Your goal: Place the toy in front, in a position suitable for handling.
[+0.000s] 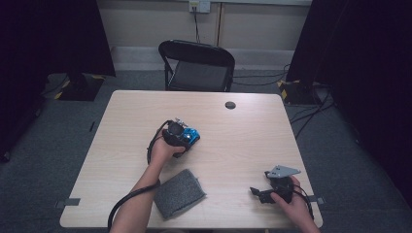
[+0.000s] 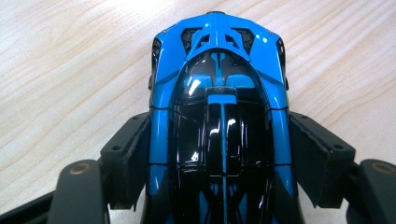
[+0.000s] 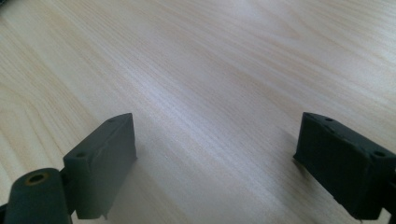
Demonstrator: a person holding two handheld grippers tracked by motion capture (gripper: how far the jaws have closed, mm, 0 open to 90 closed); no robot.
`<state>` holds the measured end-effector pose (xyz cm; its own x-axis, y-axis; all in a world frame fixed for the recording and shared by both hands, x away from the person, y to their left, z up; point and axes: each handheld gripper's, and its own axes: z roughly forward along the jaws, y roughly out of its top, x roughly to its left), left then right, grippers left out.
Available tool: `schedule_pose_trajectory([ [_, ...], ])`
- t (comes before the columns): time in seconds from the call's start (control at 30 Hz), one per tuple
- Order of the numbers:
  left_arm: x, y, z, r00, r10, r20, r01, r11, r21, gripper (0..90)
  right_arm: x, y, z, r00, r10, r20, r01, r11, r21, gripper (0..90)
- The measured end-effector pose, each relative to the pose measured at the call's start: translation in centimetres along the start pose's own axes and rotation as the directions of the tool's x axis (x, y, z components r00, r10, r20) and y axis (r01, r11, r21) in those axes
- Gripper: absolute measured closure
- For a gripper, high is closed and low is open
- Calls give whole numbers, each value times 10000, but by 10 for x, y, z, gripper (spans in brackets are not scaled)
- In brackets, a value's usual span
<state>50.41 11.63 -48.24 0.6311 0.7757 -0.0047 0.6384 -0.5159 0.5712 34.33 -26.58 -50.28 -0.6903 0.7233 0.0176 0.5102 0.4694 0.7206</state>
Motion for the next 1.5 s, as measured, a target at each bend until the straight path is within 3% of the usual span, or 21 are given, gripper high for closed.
schedule_pose_trajectory([
  [0.13,-1,-1,0,9999,-71,-107,70,9999,-80,275,0,0,0,10000,1,-1,-1,10000,-1,113],
  [0.27,0,0,-5,9998,-74,-204,65,9989,-460,222,0,0,0,10000,1,-3,-1,10000,-4,113],
  [0.43,1,0,-9,9998,-160,-133,154,9989,-450,182,0,0,0,10000,1,-2,-1,10000,-2,113],
  [0.73,4,-12,-21,9999,-146,48,148,9988,-458,162,0,0,0,10000,5,-5,-5,10000,-2,114],
  [0.83,7,-17,-29,9987,-406,324,429,9964,-737,161,0,0,0,10000,2,-4,-2,10000,-3,113],
  [1.03,5,-24,-37,9991,-236,355,266,9960,-850,161,0,0,0,10000,4,-4,-4,10000,-1,113],
  [1.27,4,-32,-40,9984,-317,469,363,9942,-1011,161,0,0,0,10000,5,-4,-5,10000,-1,113],
  [1.33,5,-36,-41,9992,-175,362,209,9950,-973,161,0,0,0,10000,3,-4,-3,10000,-2,113],
  [1.5,6,-47,-39,9976,-339,597,406,9926,-1141,163,0,0,0,10000,10,-6,-10,10000,-1,114],
])
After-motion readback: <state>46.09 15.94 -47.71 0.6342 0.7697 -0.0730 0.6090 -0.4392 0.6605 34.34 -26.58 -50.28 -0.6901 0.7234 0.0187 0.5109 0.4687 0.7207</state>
